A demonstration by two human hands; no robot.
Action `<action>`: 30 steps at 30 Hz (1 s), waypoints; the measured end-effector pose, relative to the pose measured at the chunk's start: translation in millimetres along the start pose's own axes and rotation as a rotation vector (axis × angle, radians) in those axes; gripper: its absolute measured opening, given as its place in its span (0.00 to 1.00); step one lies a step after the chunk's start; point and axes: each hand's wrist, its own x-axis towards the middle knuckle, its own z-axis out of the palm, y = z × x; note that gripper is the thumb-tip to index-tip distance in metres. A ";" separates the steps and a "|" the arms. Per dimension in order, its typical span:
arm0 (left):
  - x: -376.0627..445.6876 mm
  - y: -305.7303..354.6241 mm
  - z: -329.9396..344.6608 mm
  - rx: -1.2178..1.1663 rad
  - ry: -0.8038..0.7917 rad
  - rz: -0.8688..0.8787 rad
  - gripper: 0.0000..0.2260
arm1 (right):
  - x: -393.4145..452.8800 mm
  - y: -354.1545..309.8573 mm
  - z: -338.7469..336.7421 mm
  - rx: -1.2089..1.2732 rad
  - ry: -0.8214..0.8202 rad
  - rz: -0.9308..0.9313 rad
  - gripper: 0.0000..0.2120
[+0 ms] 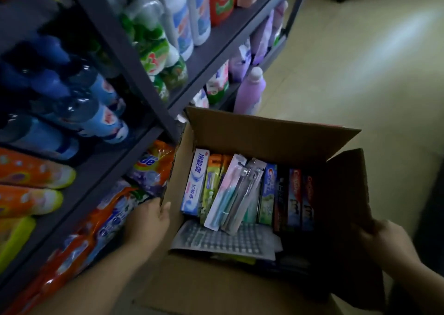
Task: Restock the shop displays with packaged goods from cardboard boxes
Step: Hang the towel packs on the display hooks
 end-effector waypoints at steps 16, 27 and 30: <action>113.1 -16.7 103.4 0.093 -0.021 0.051 0.18 | 133.8 6.0 93.5 0.125 0.197 0.000 0.11; 75.1 6.8 78.7 0.245 0.124 0.441 0.26 | 66.1 -28.0 114.1 -0.151 0.560 -0.432 0.29; 56.8 15.6 99.1 0.209 -0.033 0.707 0.17 | 74.6 -32.6 161.4 -0.049 0.190 -0.407 0.25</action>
